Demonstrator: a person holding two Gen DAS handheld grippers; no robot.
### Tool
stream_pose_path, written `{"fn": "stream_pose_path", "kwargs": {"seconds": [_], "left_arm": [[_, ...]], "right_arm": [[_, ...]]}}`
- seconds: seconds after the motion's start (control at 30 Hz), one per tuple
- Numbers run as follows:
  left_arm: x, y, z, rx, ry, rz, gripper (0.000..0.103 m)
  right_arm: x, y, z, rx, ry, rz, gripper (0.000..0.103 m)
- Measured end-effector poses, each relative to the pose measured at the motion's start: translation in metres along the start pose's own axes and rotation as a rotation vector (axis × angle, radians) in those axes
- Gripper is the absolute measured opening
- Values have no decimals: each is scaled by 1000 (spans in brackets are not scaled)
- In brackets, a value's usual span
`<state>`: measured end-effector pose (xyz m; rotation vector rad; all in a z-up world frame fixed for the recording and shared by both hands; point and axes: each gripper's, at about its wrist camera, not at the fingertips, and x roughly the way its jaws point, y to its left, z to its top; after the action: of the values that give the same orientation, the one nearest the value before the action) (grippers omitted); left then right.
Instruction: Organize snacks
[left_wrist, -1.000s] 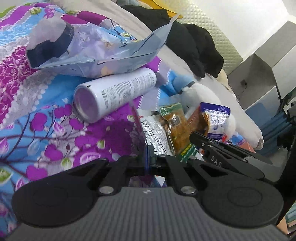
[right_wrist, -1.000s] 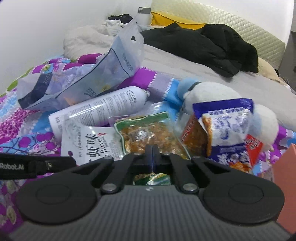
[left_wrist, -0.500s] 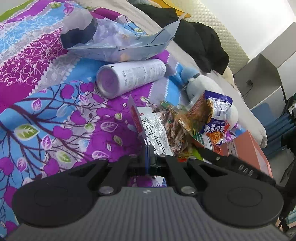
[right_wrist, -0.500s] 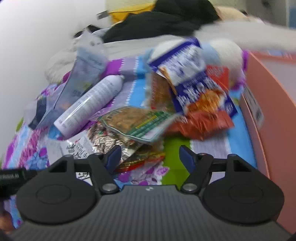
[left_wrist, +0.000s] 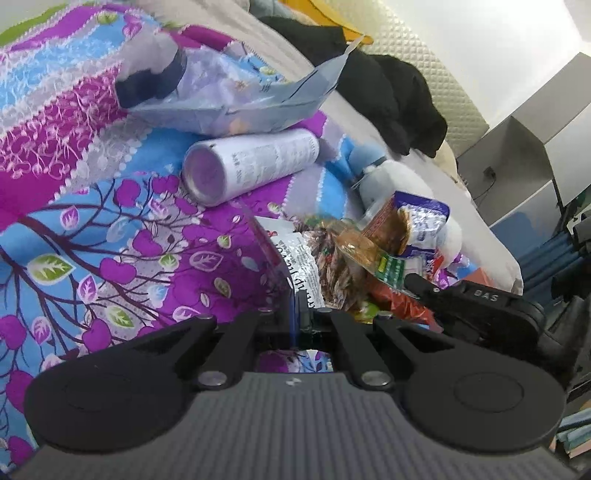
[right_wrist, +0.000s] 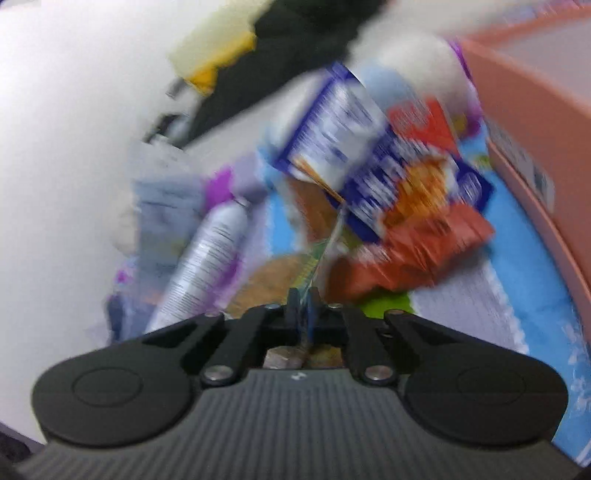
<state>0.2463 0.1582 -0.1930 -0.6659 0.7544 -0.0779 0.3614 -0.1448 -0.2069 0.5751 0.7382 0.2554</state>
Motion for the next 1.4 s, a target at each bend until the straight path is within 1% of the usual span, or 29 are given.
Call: {"fn": "stream_pose_path", "kwargs": {"seconds": [0.13, 0.23, 0.3, 0.4, 0.47, 0.53, 0.67, 0.8, 0.93, 1.03, 1.13, 1.23, 1.33, 1.4], "left_arm": [[-17, -9, -5, 3, -15, -4, 0], [-29, -16, -13, -13, -5, -12, 0], [-38, -24, -20, 17, -17, 3, 0], [-52, -31, -30, 21, -10, -12, 0], [-62, -35, -41, 53, -14, 8, 0], [-71, -35, -50, 59, -8, 15, 0], [-86, -25, -72, 70, -4, 73, 0], [-98, -4, -88, 36, 4, 144, 0], [-109, 14, -98, 20, 16, 191, 0], [-115, 21, -103, 19, 34, 186, 0], [-119, 14, -105, 79, 55, 168, 0], [-117, 1, -108, 128, 84, 135, 0], [-110, -14, -111, 183, 112, 126, 0], [-104, -22, -114, 199, 135, 122, 1]], "right_arm": [[-25, 5, 0, -9, -21, -2, 5], [-49, 7, -5, -29, -38, -12, 4], [-66, 6, -8, -32, -37, -20, 3], [-89, 1, -19, -30, -38, -32, 3], [-100, 0, -27, -31, -31, -47, 3], [-114, 0, -37, -41, -24, -58, 3], [-137, 0, -57, -79, -3, -99, 3], [-158, -4, -76, -119, 15, -135, 3], [-175, -9, -97, -147, 38, -161, 3], [-188, -13, -118, -164, 55, -188, 3], [-198, -18, -139, -158, 92, -208, 4], [-203, -22, -156, -163, 127, -207, 5], [-205, -24, -163, -181, 146, -199, 7], [-207, -25, -165, -203, 154, -196, 7]]}}
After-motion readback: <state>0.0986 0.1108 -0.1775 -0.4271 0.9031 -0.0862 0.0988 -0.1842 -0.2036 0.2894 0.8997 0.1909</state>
